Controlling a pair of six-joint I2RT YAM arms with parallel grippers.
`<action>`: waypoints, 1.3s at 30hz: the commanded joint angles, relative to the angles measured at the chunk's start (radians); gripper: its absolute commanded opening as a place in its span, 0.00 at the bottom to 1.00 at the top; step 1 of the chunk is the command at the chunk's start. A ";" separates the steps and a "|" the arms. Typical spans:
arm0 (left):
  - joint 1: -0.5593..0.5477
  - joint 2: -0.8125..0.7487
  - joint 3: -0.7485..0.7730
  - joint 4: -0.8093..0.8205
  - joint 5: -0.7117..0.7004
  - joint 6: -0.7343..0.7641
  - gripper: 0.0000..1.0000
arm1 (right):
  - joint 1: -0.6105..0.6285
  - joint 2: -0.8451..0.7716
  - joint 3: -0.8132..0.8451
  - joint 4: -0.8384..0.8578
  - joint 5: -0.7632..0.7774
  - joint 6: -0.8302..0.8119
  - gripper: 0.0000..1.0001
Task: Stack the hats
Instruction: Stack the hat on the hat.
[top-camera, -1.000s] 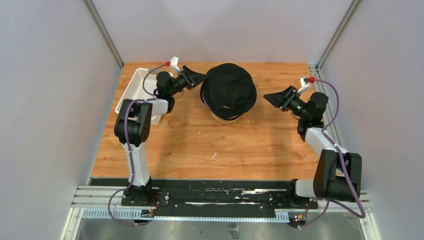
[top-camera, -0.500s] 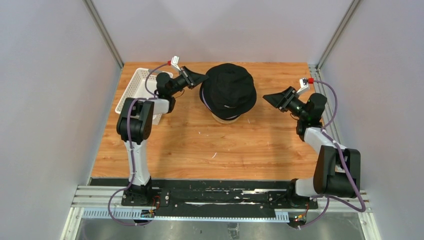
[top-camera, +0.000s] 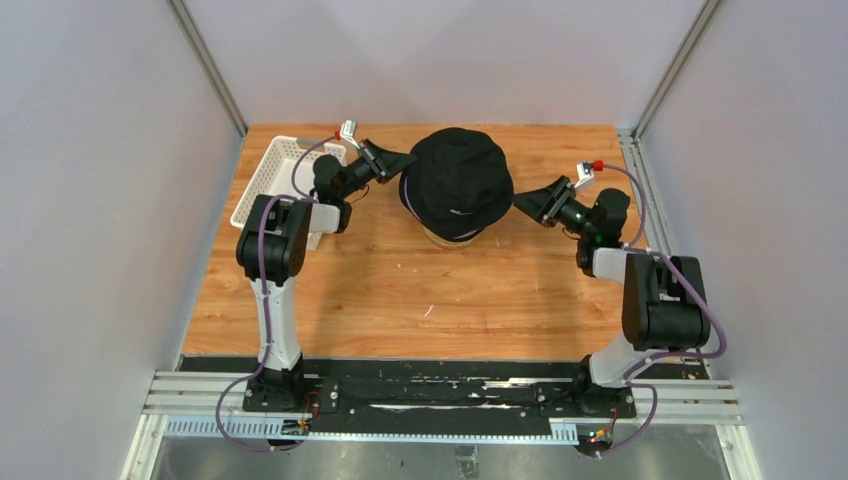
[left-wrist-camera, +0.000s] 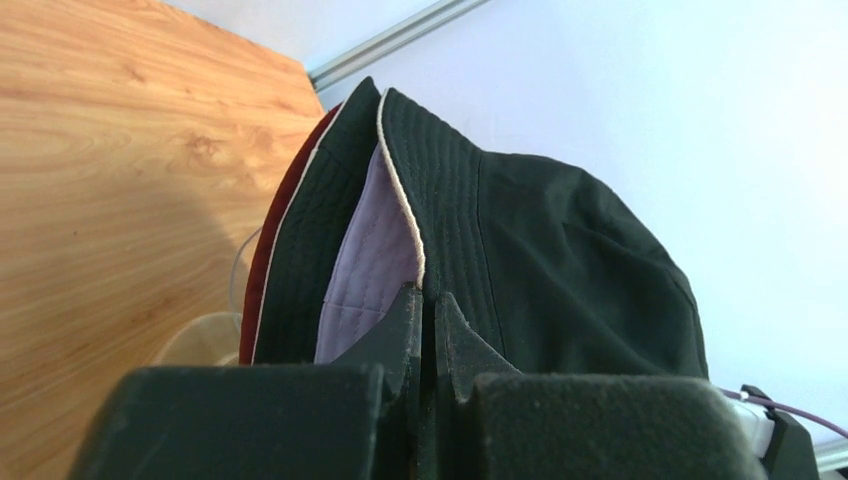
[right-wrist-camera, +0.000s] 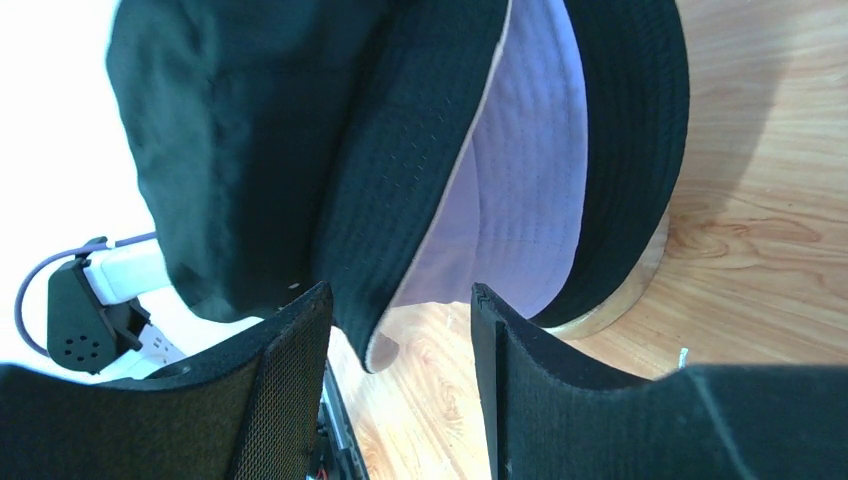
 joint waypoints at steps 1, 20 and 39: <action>-0.002 -0.010 -0.047 0.046 -0.018 0.004 0.00 | 0.044 0.074 0.028 0.178 -0.022 0.103 0.53; 0.003 0.019 -0.115 0.069 -0.033 0.008 0.00 | 0.076 0.319 0.151 0.592 -0.031 0.400 0.45; 0.011 -0.091 -0.193 -0.302 -0.146 0.271 0.00 | 0.081 0.474 0.235 0.529 -0.004 0.351 0.01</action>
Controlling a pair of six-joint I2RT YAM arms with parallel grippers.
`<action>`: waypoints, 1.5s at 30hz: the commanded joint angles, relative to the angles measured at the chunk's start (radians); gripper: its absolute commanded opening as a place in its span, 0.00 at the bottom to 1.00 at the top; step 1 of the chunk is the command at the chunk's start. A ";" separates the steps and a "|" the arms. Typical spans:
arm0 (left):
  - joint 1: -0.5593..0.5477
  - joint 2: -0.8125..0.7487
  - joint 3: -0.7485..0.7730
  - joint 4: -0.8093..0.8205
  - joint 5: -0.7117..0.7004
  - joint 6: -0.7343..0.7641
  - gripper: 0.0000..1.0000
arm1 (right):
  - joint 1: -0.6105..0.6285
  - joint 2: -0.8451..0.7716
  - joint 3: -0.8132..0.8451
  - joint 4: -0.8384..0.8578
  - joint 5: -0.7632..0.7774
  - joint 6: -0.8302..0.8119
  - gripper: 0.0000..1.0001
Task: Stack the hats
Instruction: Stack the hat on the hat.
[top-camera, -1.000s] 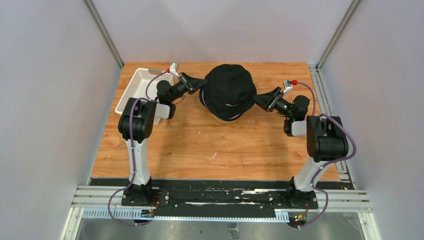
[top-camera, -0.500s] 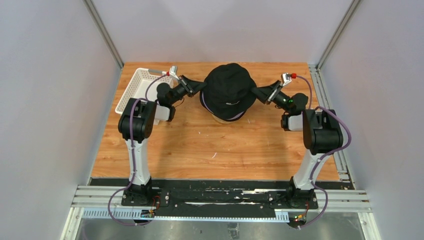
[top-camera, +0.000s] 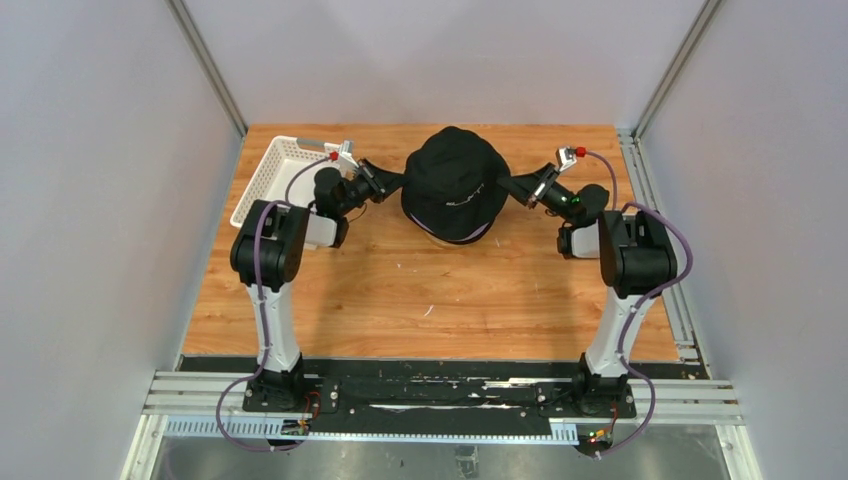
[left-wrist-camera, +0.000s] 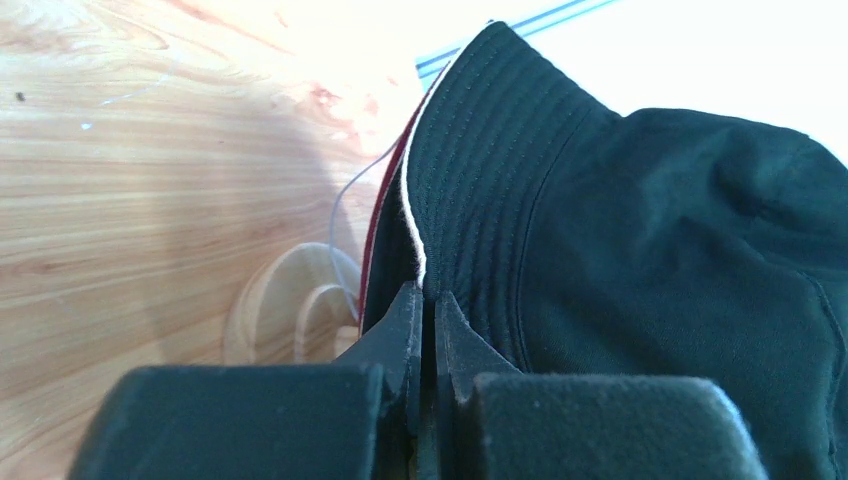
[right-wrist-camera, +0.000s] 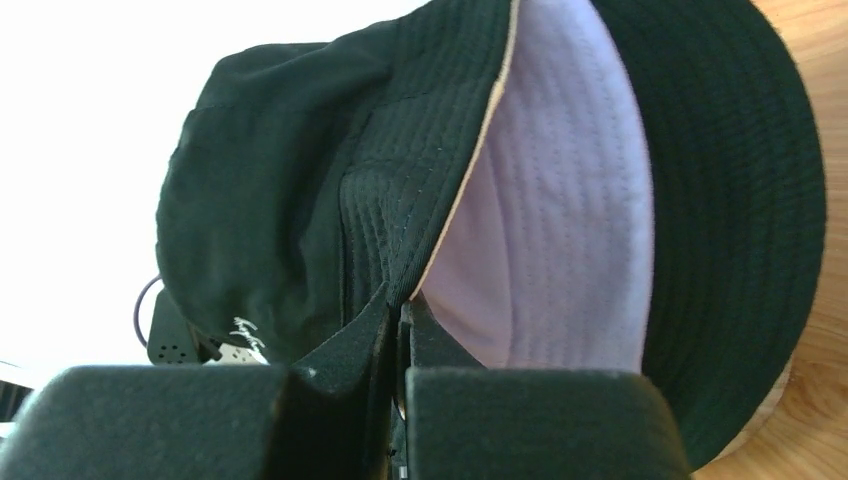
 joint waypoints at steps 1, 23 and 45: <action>0.011 -0.048 -0.014 -0.219 -0.049 0.162 0.00 | 0.007 0.106 0.053 -0.004 0.013 -0.052 0.01; 0.017 0.031 0.036 -0.206 -0.047 0.120 0.00 | -0.030 0.321 0.111 0.003 0.026 -0.079 0.00; 0.018 -0.013 -0.007 -0.510 -0.137 0.268 0.00 | -0.034 0.319 0.100 -0.145 0.046 -0.188 0.01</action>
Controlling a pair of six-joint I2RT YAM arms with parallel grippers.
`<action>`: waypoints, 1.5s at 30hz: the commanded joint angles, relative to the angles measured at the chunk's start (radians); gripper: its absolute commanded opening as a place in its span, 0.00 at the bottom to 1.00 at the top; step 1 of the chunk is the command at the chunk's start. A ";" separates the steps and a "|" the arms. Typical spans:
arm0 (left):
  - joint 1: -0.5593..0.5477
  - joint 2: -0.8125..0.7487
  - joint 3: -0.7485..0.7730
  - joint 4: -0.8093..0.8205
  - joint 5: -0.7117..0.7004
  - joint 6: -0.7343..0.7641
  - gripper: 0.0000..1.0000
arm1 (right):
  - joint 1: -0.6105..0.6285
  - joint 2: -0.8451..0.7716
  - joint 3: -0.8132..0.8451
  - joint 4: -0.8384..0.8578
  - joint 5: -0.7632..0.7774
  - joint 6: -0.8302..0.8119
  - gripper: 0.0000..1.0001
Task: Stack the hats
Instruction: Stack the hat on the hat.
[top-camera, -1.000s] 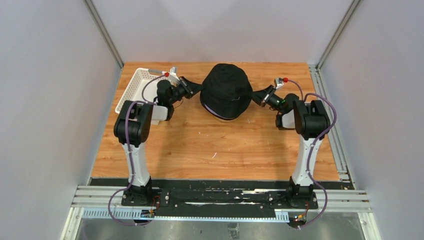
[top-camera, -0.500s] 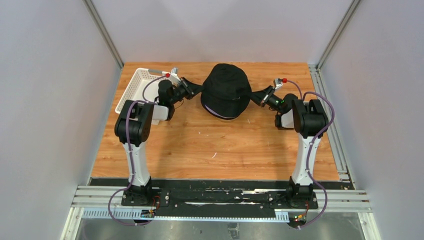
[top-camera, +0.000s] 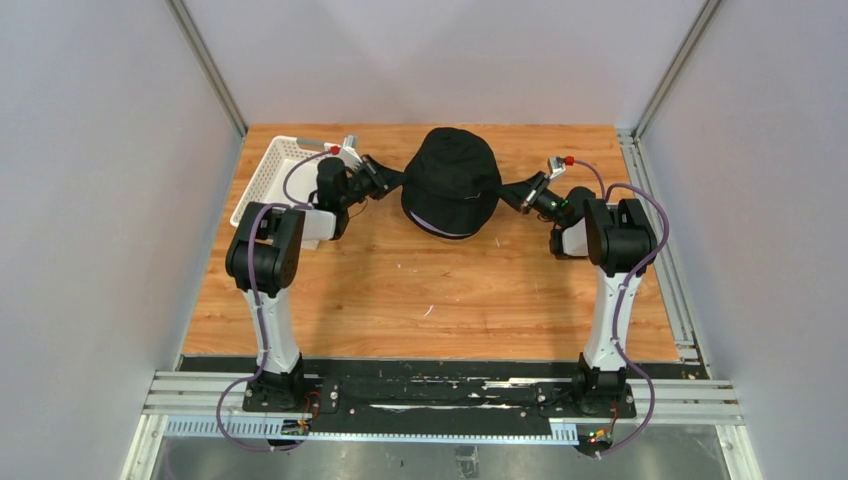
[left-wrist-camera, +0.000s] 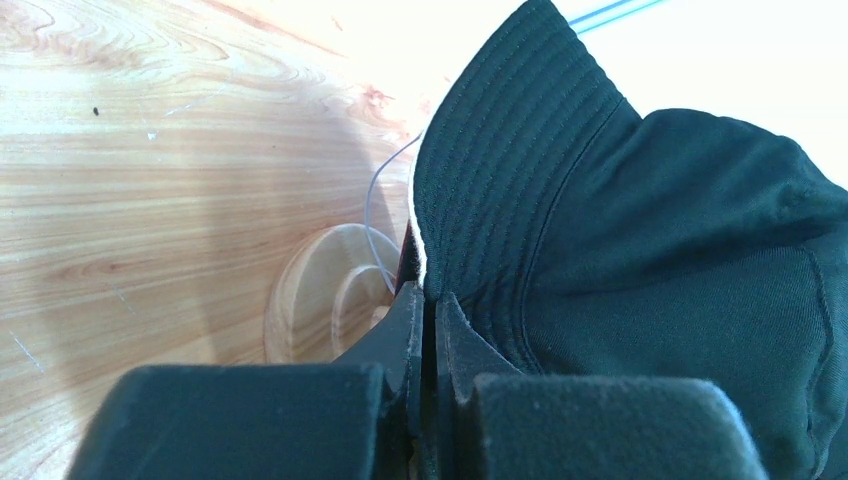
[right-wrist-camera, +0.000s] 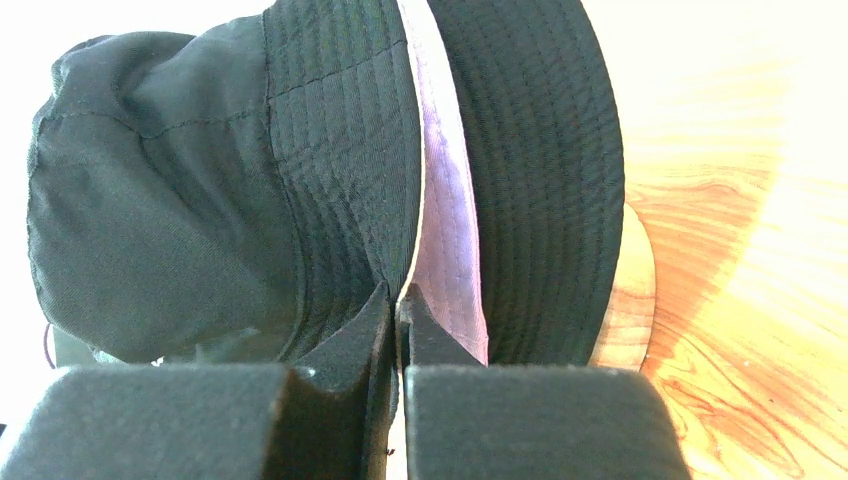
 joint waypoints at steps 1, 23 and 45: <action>0.024 0.052 -0.060 -0.221 -0.073 0.096 0.00 | -0.032 0.056 -0.022 -0.152 0.039 -0.100 0.01; -0.048 -0.139 -0.311 -0.017 -0.050 0.003 0.00 | -0.053 -0.081 0.141 -0.232 0.013 -0.084 0.40; -0.258 -0.394 -0.463 -0.011 -0.306 -0.025 0.45 | -0.098 -0.443 -0.160 -0.359 0.004 -0.217 0.58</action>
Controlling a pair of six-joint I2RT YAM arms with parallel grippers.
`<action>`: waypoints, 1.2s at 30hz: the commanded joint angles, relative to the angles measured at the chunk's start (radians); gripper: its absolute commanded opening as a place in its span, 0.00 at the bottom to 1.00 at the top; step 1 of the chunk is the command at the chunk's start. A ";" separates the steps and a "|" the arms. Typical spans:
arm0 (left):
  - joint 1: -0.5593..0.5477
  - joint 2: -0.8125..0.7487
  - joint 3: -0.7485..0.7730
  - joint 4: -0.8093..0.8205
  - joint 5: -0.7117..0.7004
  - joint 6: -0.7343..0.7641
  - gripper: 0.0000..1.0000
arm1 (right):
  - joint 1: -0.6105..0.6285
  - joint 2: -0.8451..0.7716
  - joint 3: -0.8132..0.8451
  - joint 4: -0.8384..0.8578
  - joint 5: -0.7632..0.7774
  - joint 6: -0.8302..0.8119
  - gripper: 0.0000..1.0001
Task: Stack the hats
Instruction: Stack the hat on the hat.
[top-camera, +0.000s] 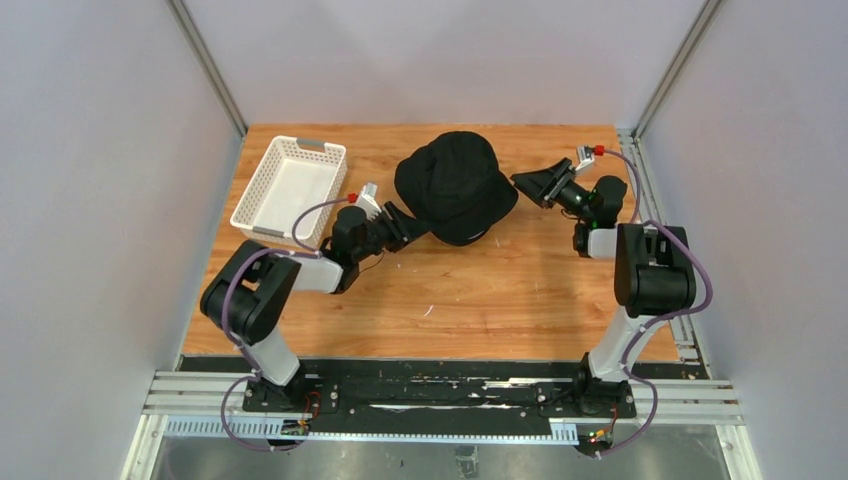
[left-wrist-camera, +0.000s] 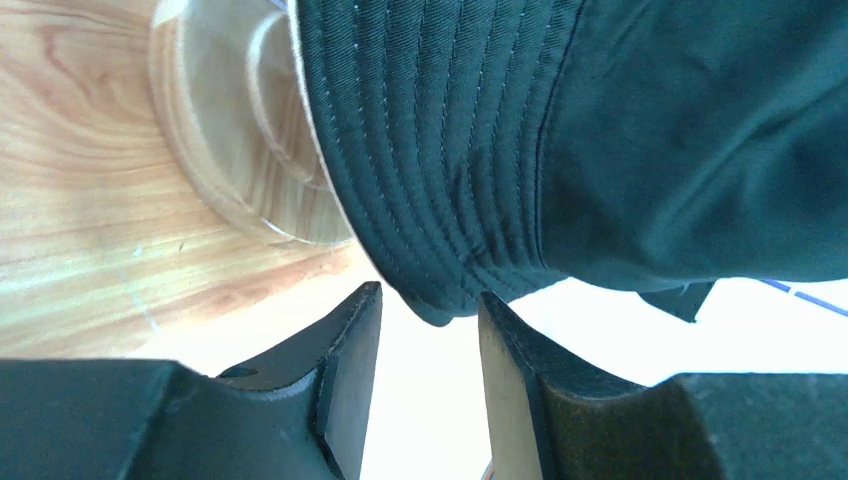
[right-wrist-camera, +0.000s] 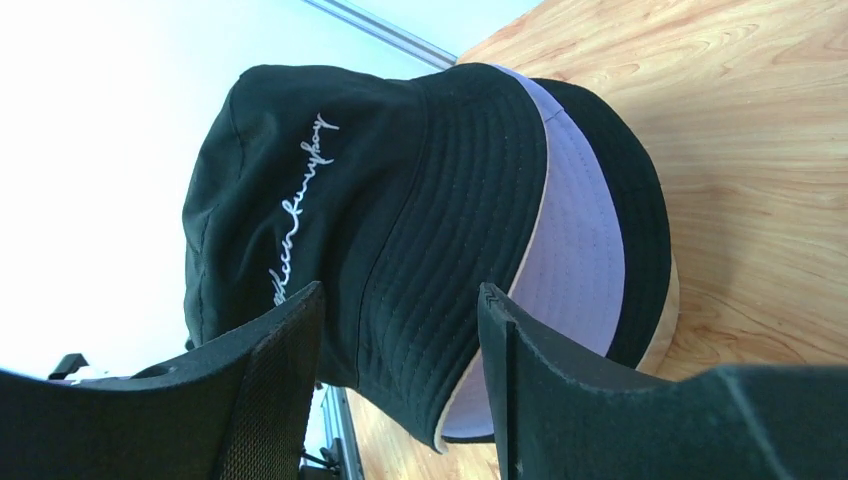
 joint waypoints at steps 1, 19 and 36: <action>0.000 -0.135 -0.063 -0.087 -0.132 0.067 0.46 | -0.029 -0.055 -0.026 -0.041 -0.005 -0.075 0.58; 0.008 -0.590 -0.102 -0.419 -0.538 0.293 0.72 | -0.036 -0.010 -0.068 0.035 -0.022 -0.008 0.58; 0.147 -0.245 -0.029 -0.034 -0.368 0.259 0.73 | -0.018 0.073 -0.067 0.211 -0.042 0.136 0.57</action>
